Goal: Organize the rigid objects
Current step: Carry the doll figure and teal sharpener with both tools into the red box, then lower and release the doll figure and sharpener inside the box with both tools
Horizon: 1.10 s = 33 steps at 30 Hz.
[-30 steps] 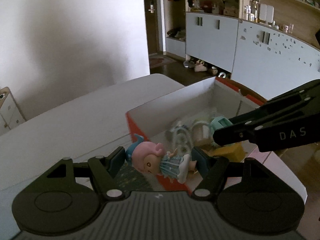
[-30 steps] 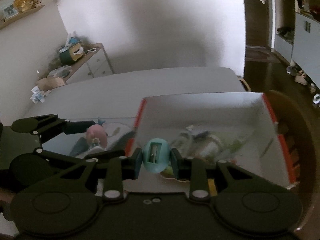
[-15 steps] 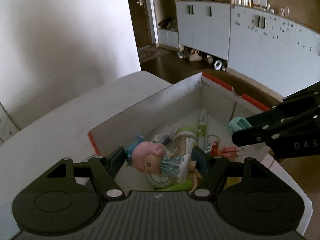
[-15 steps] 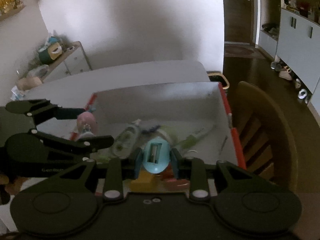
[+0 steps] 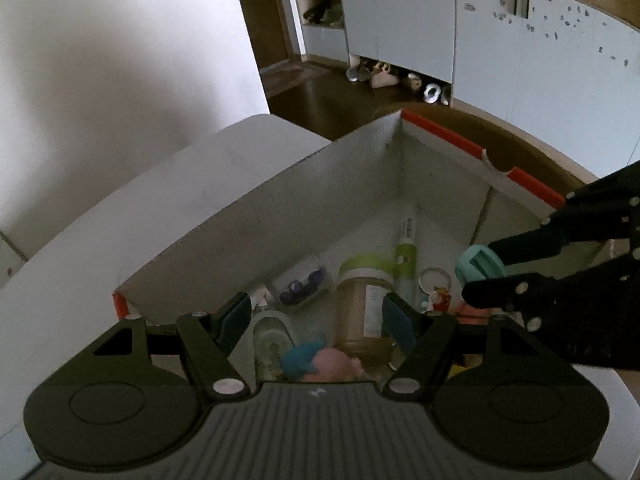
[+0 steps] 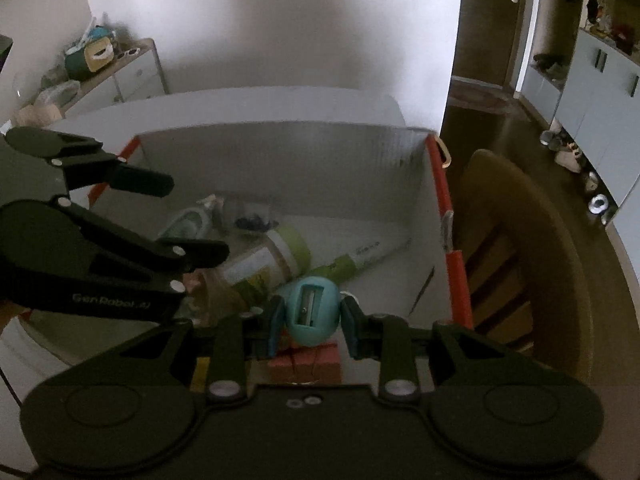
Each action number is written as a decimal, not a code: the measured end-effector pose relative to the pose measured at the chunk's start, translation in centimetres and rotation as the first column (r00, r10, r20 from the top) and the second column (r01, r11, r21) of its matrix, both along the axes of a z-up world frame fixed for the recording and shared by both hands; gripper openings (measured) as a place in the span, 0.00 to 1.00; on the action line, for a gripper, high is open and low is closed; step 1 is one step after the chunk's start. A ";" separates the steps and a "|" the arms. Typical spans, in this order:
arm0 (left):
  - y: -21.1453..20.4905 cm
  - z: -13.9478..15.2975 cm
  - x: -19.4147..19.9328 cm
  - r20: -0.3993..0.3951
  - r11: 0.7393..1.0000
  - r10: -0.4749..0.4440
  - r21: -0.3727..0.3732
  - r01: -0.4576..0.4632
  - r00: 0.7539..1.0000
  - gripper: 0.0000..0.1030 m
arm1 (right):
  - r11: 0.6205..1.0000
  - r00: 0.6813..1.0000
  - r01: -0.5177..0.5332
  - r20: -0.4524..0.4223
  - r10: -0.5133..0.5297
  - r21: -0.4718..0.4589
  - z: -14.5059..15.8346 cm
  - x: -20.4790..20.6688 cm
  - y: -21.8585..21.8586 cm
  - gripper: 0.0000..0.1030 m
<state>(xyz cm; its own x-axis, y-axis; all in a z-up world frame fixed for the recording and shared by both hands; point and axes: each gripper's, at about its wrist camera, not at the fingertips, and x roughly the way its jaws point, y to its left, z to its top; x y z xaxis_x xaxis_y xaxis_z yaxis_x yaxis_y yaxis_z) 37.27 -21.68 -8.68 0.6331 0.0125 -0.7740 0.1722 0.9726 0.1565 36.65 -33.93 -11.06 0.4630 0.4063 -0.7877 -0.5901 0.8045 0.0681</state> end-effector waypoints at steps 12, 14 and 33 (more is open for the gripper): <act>-0.1 -1.6 -0.3 -0.066 0.999 0.026 -0.034 -0.028 0.997 0.71 | 0.999 1.000 -0.013 -0.010 0.012 -0.035 -0.3 0.1 -0.4 0.34; -0.1 -1.5 -0.6 -0.066 0.998 0.034 -0.043 -0.037 0.997 0.71 | 1.000 1.000 -0.011 -0.009 0.010 -0.029 0.0 -0.2 -0.6 0.36; 0.6 2.3 -5.7 0.028 0.985 0.081 -0.155 -0.076 0.996 0.71 | 0.997 0.999 0.008 0.041 -0.012 0.079 4.4 -4.2 -1.7 0.56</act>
